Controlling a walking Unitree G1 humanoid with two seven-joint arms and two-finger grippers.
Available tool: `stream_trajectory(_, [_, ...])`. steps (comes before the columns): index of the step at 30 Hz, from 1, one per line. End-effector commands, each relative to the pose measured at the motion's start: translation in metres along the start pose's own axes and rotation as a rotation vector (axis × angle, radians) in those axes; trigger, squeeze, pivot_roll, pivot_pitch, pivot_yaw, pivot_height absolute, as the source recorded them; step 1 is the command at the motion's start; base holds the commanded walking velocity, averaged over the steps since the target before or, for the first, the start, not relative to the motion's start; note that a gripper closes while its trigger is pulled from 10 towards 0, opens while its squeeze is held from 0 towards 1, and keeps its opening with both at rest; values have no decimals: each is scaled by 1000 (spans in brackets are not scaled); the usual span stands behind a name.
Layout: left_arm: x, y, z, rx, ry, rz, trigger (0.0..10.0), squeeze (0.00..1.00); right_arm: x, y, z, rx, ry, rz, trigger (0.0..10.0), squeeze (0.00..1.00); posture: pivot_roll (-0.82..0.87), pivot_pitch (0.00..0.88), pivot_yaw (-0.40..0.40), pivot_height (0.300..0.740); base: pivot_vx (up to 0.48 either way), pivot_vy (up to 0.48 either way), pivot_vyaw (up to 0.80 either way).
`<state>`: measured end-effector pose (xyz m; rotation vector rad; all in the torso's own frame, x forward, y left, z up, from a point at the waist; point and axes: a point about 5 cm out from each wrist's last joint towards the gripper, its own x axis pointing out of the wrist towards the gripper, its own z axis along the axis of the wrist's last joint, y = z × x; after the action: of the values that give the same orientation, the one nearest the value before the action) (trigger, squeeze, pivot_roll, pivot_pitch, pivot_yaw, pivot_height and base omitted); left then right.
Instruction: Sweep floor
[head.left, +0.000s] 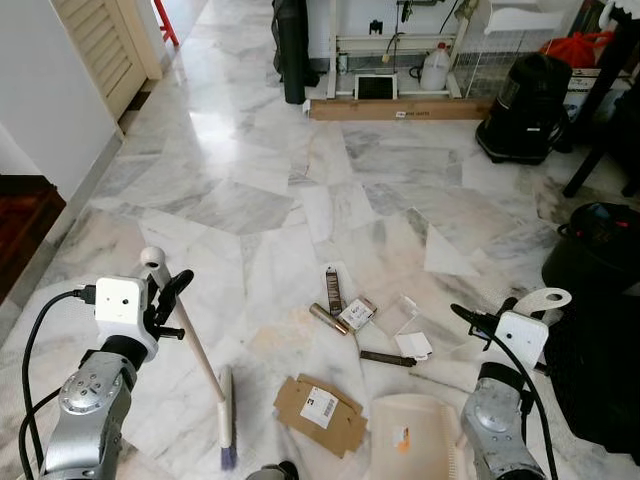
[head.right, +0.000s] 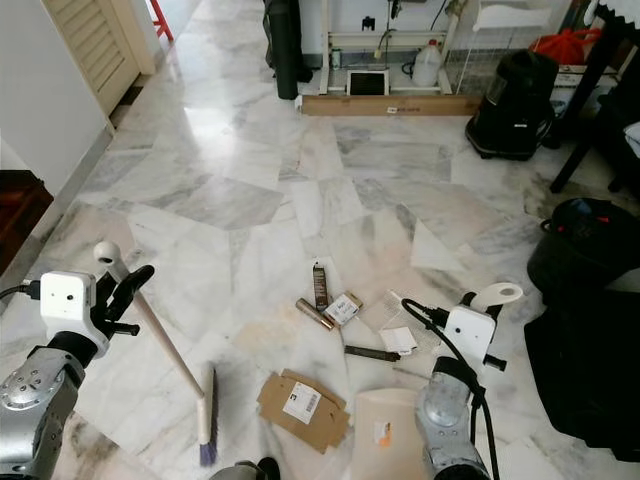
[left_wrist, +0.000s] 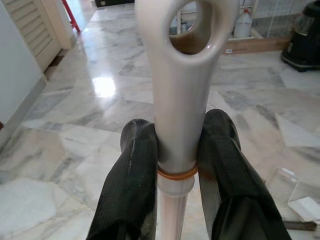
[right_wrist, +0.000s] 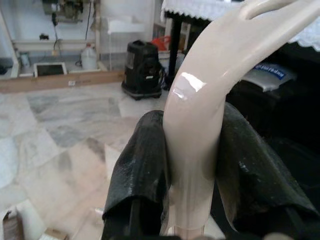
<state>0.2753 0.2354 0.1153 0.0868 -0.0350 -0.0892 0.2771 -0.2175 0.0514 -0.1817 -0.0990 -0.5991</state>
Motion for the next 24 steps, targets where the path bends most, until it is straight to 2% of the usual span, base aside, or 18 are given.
stream_trajectory(1, [3, -2, 9, 12, -48, -2, 10000, 0, 7, -3, 15, 41, -78, -32, 10000, 0, 179, 159, 61, 740, 0, 0, 0])
stream_trajectory(6, [5, -4, 9, 8, -51, -2, 10000, 0, 8, -4, 14, 25, -76, -22, 10000, 0, 183, 158, 58, 740, 0, 0, 0])
stream_trajectory(13, [2, 2, 10, 26, -44, -3, 10000, 0, 0, 0, 3, 0, -31, 4, 10000, 0, 189, 174, 64, 740, 0, 0, 0])
stream_trajectory(19, [2, 3, 10, 43, -21, -39, 10000, 0, -7, 1, -3, -13, -12, 19, 10000, 0, 195, 193, 74, 740, 0, 0, 0])
stream_trajectory(24, [1, 1, 4, 23, 20, -67, 10000, 0, -10, 6, -6, -18, 4, 41, 10000, 0, 203, 202, 68, 740, 0, 0, 0])
